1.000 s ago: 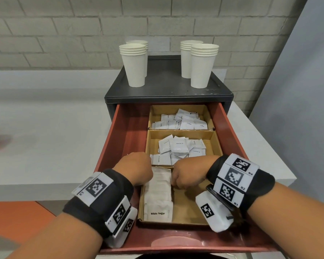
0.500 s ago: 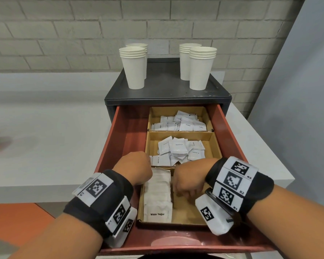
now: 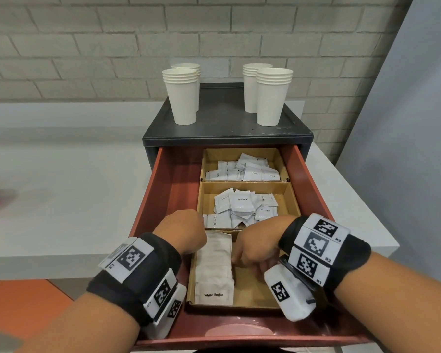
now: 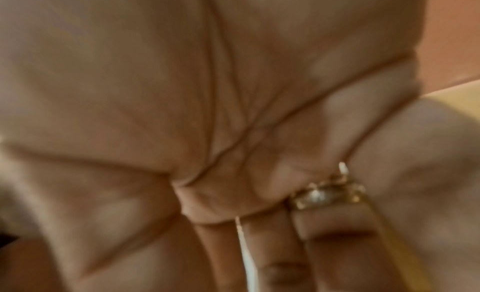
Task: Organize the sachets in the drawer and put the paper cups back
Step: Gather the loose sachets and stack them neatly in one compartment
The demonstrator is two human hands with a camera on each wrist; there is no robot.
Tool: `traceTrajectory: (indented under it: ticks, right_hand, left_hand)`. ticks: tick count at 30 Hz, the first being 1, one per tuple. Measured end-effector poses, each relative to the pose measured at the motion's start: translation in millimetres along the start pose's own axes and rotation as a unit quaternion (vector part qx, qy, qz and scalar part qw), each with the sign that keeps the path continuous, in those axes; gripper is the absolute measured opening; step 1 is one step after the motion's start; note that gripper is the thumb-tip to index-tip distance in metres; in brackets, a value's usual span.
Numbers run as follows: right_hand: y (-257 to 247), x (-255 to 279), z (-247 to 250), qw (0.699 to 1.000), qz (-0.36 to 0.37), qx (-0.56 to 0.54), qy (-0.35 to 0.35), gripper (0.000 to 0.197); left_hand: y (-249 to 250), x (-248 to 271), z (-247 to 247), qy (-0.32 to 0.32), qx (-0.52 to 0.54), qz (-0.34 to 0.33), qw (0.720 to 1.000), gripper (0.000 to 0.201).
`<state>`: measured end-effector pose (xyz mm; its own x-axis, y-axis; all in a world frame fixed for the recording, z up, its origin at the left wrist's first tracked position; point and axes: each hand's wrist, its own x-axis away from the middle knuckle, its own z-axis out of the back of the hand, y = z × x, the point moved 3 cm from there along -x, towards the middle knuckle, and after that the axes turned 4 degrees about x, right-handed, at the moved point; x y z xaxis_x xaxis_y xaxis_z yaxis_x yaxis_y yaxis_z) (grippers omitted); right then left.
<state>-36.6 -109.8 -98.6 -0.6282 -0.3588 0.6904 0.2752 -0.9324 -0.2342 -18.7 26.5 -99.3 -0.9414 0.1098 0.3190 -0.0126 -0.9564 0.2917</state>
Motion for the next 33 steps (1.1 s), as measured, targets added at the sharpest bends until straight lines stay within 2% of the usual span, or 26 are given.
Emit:
traceTrajectory:
  ticks: [3, 8, 11, 13, 16, 19, 25, 29, 33]
  right_hand:
    - [8.4, 0.3, 12.1, 0.995, -0.021, -0.040, 0.094, 0.031]
    - [10.4, 6.1, 39.5, 0.979, -0.009, -0.060, 0.196, 0.024]
    - [14.0, 5.3, 55.8, 0.959, -0.022, -0.036, 0.280, 0.027]
    - [15.2, 3.3, 61.8, 0.952, -0.030, -0.042, 0.301, 0.029]
    - [10.9, -0.8, 64.0, 0.960, -0.017, -0.053, 0.273, 0.029]
    - [3.4, -6.7, 70.0, 0.970, -0.007, 0.002, 0.244, 0.035]
    - [0.9, -30.1, 102.9, 0.959, -0.026, 0.063, 0.274, 0.034]
    - [3.4, -47.5, 100.8, 0.973, -0.039, 0.094, 0.207, 0.030]
    - [7.1, -55.4, 98.5, 0.977, -0.034, 0.087, 0.193, 0.030]
  left_hand:
    - [1.7, 1.2, 5.0, 0.015, 0.007, -0.001, 1.000, 0.017]
    - [11.0, 1.0, 22.2, 0.066, 0.019, -0.027, 0.997, 0.023]
    - [17.3, -5.4, 29.7, 0.055, 0.012, -0.031, 0.998, 0.031]
    - [17.7, -13.1, 34.2, 0.045, 0.029, -0.015, 0.998, 0.032]
    - [17.9, -25.0, 39.9, 0.027, 0.064, 0.010, 0.998, 0.033]
    - [21.7, -34.2, 45.6, 0.000, 0.075, 0.029, 0.997, 0.034]
    - [31.0, -57.8, 58.0, -0.004, 0.129, 0.031, 0.991, 0.036]
    - [30.4, -69.2, 58.9, -0.016, 0.140, 0.034, 0.989, 0.038]
    - [25.9, -77.5, 53.0, -0.027, 0.128, 0.032, 0.991, 0.035]
